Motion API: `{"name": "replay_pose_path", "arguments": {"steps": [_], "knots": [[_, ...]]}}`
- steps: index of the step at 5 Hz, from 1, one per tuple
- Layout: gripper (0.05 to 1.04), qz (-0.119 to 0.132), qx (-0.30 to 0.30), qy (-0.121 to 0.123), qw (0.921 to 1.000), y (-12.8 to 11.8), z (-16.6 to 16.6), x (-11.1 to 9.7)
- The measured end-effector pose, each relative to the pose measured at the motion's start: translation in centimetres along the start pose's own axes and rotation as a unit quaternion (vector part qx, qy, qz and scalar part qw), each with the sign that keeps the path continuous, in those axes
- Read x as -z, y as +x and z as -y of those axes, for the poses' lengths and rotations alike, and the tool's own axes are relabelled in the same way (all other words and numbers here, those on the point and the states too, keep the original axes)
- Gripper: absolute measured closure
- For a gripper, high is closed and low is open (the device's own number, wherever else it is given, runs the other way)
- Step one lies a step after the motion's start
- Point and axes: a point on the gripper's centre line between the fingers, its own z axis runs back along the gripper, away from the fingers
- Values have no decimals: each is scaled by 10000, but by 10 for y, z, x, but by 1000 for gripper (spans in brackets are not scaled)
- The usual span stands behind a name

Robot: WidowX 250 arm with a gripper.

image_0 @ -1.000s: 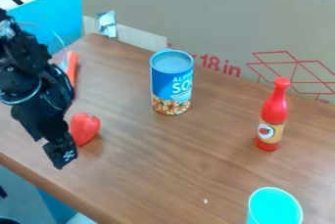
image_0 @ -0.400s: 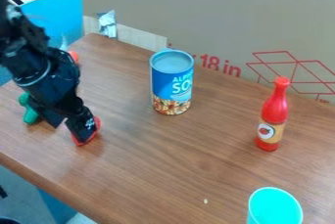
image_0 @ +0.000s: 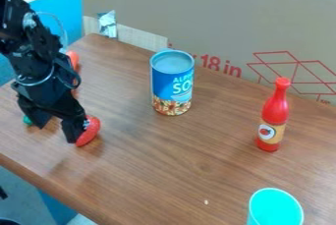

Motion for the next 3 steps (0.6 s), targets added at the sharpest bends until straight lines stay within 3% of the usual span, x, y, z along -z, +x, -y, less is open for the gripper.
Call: {"name": "replay_pose_path", "arguments": {"steps": [2,3], "knots": [[73,72,-44,-83,9999,3,2,4],[73,-29,-123,-173,9998,0,2,14]]}}
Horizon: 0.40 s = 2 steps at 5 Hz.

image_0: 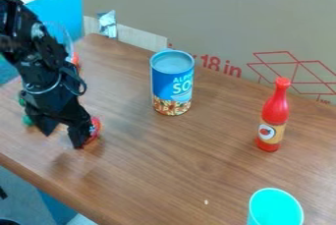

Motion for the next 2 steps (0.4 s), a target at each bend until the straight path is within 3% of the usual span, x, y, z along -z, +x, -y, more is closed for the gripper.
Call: {"name": "replay_pose_path", "arguments": {"steps": [1,2], "knots": [[73,23,-165,-101,9998,1,-2,7],[73,-70,-297,-50,9995,3,-6,21]]}}
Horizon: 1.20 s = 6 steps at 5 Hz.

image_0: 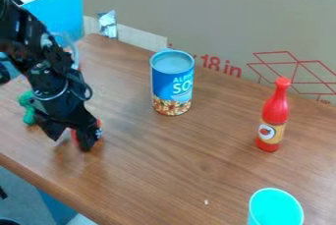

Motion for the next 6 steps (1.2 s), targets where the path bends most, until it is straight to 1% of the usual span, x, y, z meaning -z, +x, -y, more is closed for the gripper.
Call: {"name": "replay_pose_path", "arguments": {"steps": [1,2,3,4,5,6], "knots": [[128,3,-97,72,9999,12,-5,8],[274,56,-130,155,9998,19,-1,12],[287,150,-246,165,9994,19,1,9],[289,144,-232,150,9995,14,1,5],[289,102,151,-49,9998,10,2,-14],[289,225,1065,-178,9939,17,16,-46]]}}
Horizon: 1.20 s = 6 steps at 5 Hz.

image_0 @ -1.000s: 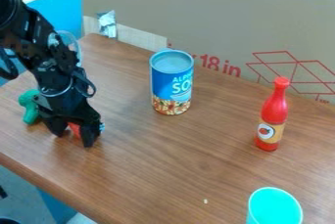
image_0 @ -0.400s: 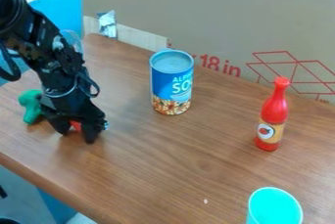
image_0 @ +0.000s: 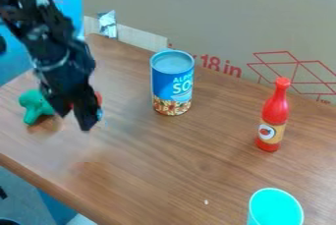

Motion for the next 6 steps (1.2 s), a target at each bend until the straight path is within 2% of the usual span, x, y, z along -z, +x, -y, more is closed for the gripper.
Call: {"name": "replay_pose_path", "arguments": {"steps": [1,2,3,4,5,6], "knots": [[289,-54,868,-67,9962,14,24,-2],[289,23,1205,-106,9927,28,63,19],[289,12,1756,-269,9841,31,104,38],[289,70,2140,-339,9762,35,134,43],[289,26,2269,-439,9729,37,146,47],[290,-19,2240,-507,9733,42,148,52]]}}
